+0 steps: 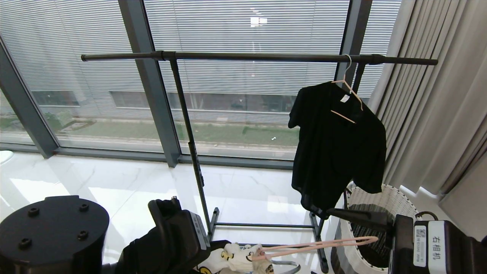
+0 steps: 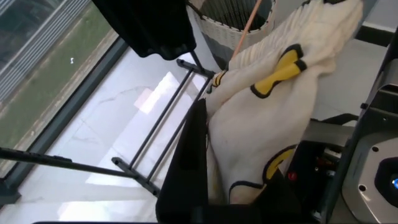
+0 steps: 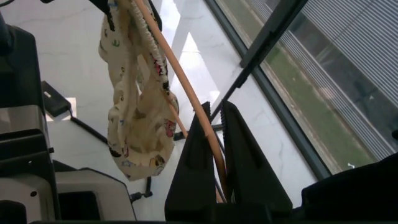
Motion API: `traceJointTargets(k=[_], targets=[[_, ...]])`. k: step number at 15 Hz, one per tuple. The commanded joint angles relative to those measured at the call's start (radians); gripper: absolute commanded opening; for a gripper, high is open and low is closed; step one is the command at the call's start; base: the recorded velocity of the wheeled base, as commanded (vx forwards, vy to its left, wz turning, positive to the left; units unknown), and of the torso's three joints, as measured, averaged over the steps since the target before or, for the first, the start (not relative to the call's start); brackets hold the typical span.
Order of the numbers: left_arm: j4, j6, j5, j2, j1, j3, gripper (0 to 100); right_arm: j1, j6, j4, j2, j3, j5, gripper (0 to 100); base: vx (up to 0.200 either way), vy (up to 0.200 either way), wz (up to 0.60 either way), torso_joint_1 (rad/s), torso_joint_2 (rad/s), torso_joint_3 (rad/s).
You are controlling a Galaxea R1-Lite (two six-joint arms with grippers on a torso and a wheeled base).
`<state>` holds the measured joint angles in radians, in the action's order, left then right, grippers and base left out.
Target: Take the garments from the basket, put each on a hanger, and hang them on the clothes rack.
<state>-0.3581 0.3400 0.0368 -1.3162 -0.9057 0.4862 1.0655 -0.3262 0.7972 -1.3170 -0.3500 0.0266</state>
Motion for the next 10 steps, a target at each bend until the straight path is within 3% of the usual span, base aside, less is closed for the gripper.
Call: traceJointTargets(k=[1, 4, 7, 10], targets=[[0.001, -0.024, 0.0, -0.002, 0.002, -0.001, 0, -0.019, -0.001, -0.001, 0.001, 0.0, -0.011, 100, 0.0, 0.0, 0.0, 0.0, 0.0, 0.0], [-0.001, -0.081, -0.017, -0.018, 0.022, 0.002, 0, -0.024, -0.001, -0.001, 0.012, 0.013, -0.011, 100, 0.0, 0.0, 0.0, 0.0, 0.0, 0.0], [-0.035, -0.078, -0.143, -0.038, 0.047, 0.02, 0, -0.022, 0.003, -0.001, 0.016, 0.069, 0.012, 100, 0.0, 0.0, 0.0, 0.0, 0.0, 0.0], [-0.039, -0.084, -0.133, -0.026, 0.048, 0.061, 0, -0.022, 0.047, -0.003, -0.019, 0.111, 0.056, 100, 0.0, 0.0, 0.0, 0.0, 0.0, 0.0]])
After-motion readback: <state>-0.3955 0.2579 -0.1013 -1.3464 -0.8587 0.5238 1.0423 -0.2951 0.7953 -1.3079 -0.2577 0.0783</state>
